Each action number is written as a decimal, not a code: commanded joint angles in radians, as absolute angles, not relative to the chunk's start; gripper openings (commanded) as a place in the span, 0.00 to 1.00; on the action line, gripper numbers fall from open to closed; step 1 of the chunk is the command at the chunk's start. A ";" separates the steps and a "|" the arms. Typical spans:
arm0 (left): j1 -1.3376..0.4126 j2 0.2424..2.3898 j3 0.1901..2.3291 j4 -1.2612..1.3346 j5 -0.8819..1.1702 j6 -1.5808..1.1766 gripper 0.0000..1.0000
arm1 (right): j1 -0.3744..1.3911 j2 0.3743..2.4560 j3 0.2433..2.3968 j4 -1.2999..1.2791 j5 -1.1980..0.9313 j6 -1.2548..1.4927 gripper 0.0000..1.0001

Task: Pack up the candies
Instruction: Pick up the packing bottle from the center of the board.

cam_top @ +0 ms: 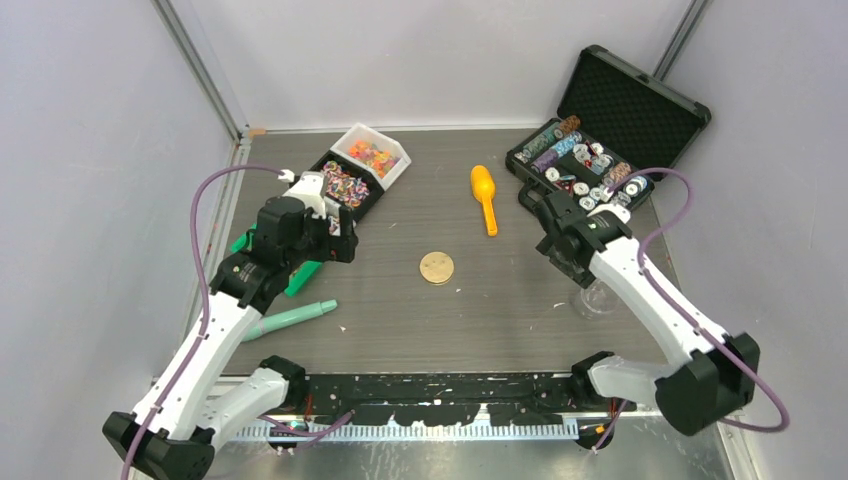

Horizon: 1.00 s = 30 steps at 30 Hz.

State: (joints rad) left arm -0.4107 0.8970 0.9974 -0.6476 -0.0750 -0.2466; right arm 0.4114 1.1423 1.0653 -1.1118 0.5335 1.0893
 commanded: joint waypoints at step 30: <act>-0.454 0.815 0.966 -0.637 -0.233 -0.171 0.92 | 0.160 1.154 0.728 -0.623 0.368 0.852 0.25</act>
